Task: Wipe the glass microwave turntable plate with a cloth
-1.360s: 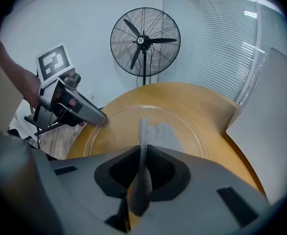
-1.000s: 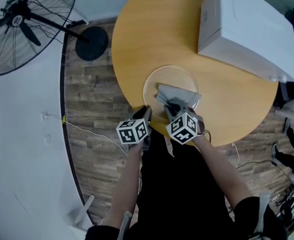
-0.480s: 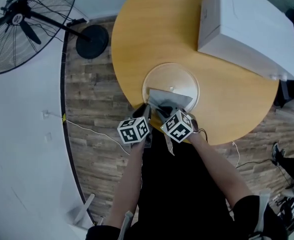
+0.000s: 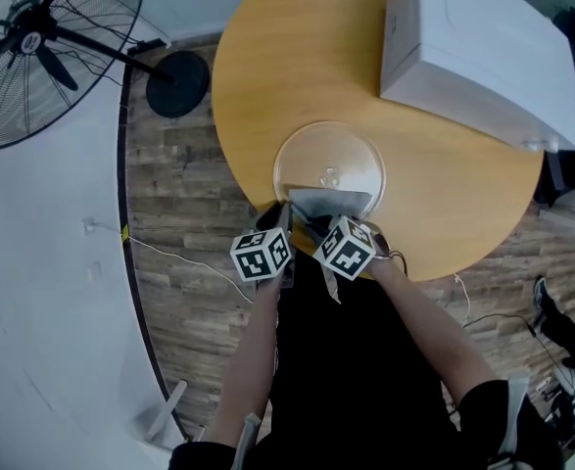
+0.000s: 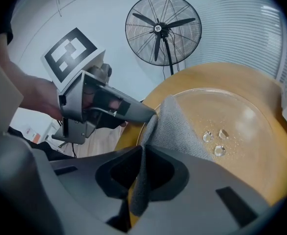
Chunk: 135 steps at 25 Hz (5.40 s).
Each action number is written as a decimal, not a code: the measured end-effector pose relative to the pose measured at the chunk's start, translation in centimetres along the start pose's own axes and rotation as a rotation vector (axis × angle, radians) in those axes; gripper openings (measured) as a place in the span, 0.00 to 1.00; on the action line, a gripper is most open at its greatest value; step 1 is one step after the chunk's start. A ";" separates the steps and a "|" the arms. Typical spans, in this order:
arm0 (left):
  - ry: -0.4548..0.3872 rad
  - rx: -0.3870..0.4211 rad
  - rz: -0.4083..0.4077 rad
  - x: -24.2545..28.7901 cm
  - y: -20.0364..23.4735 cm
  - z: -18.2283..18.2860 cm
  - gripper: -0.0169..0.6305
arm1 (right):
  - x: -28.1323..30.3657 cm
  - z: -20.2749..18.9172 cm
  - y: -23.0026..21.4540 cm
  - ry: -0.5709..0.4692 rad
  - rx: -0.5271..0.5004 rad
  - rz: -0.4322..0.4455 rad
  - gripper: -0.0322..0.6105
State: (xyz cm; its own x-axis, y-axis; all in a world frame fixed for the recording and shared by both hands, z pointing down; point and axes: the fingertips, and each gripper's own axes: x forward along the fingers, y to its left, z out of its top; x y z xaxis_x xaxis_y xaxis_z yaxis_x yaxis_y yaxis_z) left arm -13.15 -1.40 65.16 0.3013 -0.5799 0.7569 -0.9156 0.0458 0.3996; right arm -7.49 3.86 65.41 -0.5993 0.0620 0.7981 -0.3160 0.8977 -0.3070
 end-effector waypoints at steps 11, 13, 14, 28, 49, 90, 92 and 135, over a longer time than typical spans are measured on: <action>-0.003 0.031 0.012 0.0 -0.1 -0.1 0.12 | -2.0 -3.1 -0.5 0.072 0.024 0.061 0.09; -0.005 0.031 0.011 0.1 -0.1 0.0 0.12 | -2.6 -3.7 -1.1 0.076 0.019 0.057 0.09; -0.011 0.031 0.008 0.0 -0.1 0.0 0.12 | -2.9 -4.0 -1.6 0.079 0.017 0.055 0.09; -0.014 0.053 -0.038 -0.1 -0.3 0.0 0.12 | -7.1 -4.5 -10.1 -0.006 0.081 -0.129 0.09; -0.015 0.093 -0.084 -0.2 -0.5 0.0 0.13 | -6.5 2.9 -20.0 -0.066 0.092 -0.410 0.09; -0.051 0.090 -0.047 -0.2 -0.2 -0.1 0.10 | 2.3 6.3 -3.9 -0.018 -0.041 0.050 0.09; -0.059 0.067 -0.054 -0.3 -0.1 0.0 0.10 | 2.1 5.7 -3.5 -0.017 -0.043 0.055 0.09; -0.105 0.160 0.000 -0.3 -0.4 -0.1 0.10 | -1.7 6.3 -12.7 -0.146 0.240 -0.147 0.09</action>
State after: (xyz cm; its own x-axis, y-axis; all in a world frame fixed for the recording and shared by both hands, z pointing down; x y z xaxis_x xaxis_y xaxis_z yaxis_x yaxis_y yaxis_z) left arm -12.88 -1.16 64.87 0.2799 -0.6619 0.6954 -0.9487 -0.0796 0.3060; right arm -7.04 -10.40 64.68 -0.6279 -0.1395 0.7657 -0.5610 0.7630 -0.3211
